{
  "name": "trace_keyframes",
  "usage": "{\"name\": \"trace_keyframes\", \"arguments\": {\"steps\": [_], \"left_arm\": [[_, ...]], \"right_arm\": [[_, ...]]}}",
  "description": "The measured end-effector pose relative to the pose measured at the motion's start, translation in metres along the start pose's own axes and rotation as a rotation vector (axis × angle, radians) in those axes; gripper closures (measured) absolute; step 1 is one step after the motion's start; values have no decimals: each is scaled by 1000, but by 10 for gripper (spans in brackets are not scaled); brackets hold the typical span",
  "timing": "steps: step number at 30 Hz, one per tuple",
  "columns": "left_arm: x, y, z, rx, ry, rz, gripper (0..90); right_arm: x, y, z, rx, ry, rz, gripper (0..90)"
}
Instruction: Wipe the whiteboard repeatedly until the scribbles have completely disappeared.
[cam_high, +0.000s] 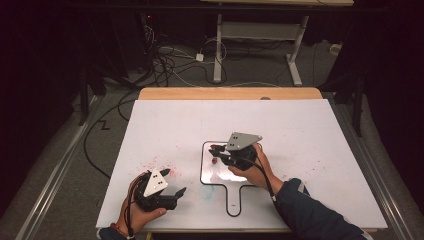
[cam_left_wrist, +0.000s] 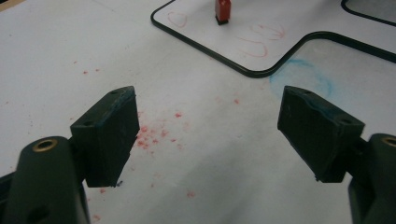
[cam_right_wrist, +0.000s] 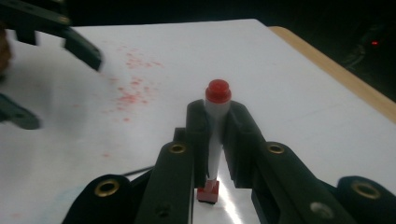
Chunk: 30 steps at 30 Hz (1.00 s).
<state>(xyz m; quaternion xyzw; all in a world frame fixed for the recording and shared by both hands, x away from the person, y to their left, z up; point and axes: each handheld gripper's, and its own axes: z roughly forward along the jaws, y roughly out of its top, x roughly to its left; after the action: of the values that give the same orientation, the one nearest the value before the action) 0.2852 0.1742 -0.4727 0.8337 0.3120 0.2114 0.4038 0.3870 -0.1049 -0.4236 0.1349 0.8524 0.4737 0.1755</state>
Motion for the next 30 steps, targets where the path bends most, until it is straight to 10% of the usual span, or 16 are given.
{"name": "trace_keyframes", "arguments": {"steps": [10,18,23,30], "left_arm": [[-2,1,0,0,-6,8,197],[-1,1,0,1,-8,4,197],[0,0,0,-2,-7,-2,197],[-1,1,0,2,-8,5,197]], "right_arm": [[32,8,-1,11,84,-18,821],[-1,3,1,44,-94,-50,820],[-4,0,-3,35,-61,-8,820],[32,4,-6,2,94,-5,820]]}}
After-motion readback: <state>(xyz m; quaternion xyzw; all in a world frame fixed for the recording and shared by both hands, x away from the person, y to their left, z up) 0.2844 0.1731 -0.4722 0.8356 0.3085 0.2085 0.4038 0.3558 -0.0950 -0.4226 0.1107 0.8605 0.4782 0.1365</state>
